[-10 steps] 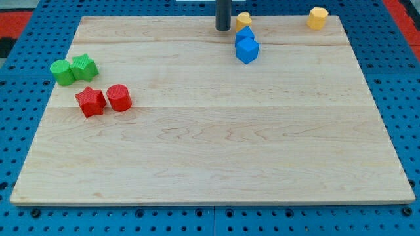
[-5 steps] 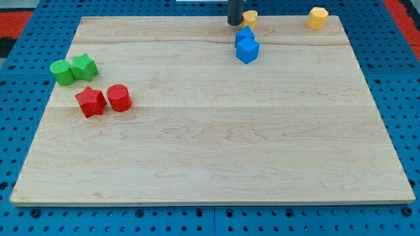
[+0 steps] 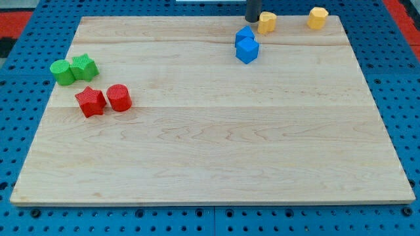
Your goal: Push the yellow heart towards the top right
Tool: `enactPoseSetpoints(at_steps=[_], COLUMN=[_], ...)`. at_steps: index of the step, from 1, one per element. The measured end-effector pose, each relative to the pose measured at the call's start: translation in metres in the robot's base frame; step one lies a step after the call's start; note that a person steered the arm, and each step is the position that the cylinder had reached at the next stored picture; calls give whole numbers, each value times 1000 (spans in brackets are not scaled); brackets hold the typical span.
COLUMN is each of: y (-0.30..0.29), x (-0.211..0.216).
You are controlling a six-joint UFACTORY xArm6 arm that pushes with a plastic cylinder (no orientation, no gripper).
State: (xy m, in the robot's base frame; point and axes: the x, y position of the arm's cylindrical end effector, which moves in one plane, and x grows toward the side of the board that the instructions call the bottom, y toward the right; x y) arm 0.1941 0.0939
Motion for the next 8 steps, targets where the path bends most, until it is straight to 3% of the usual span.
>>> enactPoseSetpoints(at_steps=[8], y=[52], x=[71])
